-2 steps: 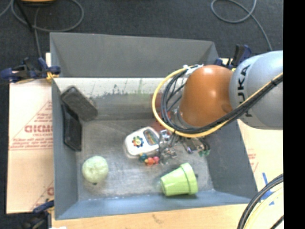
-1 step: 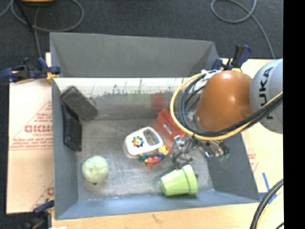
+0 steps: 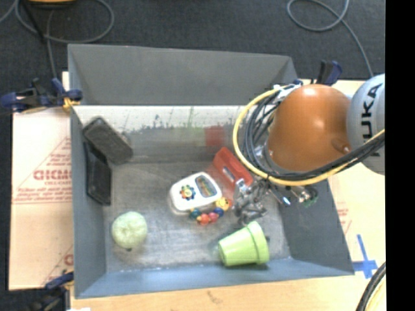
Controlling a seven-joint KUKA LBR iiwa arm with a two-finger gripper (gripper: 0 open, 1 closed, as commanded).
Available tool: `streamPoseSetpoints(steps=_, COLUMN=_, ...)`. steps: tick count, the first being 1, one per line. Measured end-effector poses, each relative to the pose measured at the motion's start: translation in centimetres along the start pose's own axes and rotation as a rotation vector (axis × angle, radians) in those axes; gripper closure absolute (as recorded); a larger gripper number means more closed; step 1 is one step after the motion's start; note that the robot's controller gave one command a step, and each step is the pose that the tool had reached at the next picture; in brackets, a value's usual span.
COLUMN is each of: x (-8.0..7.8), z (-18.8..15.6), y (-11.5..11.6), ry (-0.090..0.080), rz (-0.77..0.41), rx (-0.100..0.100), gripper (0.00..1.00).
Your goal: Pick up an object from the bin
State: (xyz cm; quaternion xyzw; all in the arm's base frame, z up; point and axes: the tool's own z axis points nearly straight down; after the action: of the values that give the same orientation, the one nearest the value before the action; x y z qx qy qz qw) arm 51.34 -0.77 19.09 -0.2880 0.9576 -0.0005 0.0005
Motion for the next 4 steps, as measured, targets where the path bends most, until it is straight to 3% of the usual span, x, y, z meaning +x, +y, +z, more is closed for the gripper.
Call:
streamPoseSetpoints(steps=1, x=-0.2, z=2.9, y=-1.1, ry=-0.008, rz=-0.072, rx=0.004, gripper=1.0)
streamPoseSetpoints(steps=2, x=0.8, z=11.8, y=-5.7, ry=-0.01, rz=-0.41, rx=0.007, gripper=0.0)
streamPoseSetpoints(steps=3, x=0.8, z=11.8, y=-5.7, ry=-0.01, rz=-0.41, rx=0.006, gripper=0.0)
streamPoseSetpoints(steps=4, x=0.7, z=7.2, y=-5.5, ry=0.001, rz=-0.422, rx=-0.005, gripper=0.0)
